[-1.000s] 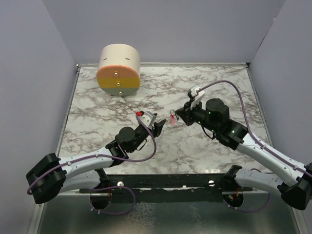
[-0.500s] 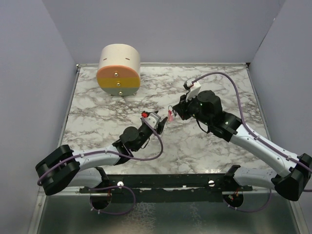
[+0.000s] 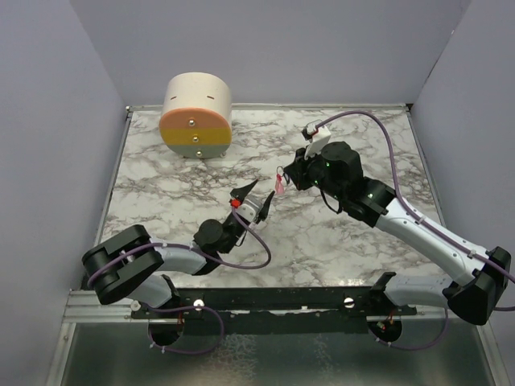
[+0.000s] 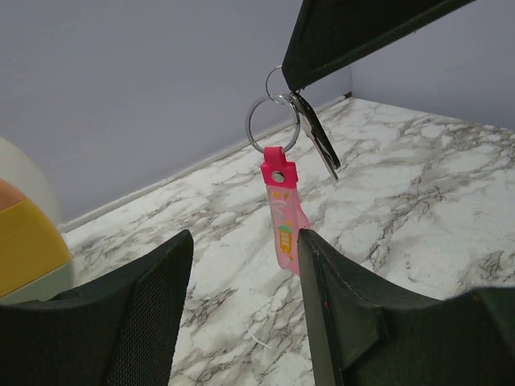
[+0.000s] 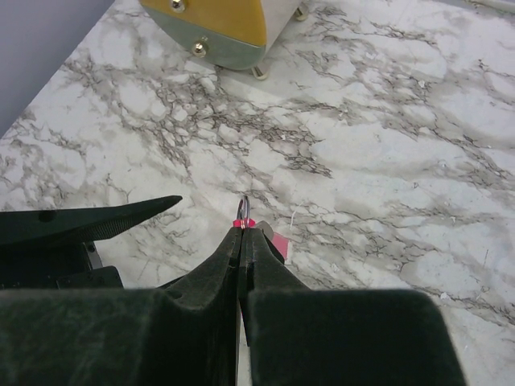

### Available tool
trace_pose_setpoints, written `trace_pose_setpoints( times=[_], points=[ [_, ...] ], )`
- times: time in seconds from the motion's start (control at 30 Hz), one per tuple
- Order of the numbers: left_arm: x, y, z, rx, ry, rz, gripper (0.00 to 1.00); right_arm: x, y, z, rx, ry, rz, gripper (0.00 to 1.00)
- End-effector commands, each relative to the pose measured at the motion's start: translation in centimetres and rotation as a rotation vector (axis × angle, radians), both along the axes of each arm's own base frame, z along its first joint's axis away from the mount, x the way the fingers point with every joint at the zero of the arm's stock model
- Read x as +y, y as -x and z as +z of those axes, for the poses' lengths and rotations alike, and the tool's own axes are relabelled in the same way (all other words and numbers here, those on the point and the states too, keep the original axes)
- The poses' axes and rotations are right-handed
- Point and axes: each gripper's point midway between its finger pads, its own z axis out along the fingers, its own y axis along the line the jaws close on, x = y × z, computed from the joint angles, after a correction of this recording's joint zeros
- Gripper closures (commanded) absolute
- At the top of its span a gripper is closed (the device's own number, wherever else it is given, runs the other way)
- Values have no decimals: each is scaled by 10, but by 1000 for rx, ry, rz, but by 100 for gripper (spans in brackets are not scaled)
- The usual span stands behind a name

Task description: Put the keys on the keyring

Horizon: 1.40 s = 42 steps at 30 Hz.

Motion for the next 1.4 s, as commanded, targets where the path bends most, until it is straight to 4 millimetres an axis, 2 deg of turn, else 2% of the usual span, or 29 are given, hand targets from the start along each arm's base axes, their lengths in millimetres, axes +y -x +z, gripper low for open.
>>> trace_pose_setpoints(
  times=[0.0,0.43,0.83,1.37],
  points=[
    [2,8,37,-137,122,-26,43,-2,-4,11,-8,-15,-33,99],
    [-15,5,39,-180,159,-59,44,-3,0,10,-1,-38,-32,99],
    [-28,0,53,-204,187,-51,44,-2,4,8,7,-58,-22,99],
    [-18,-20,59,-217,168,111,44,-6,11,10,7,-63,-6,99]
  ],
)
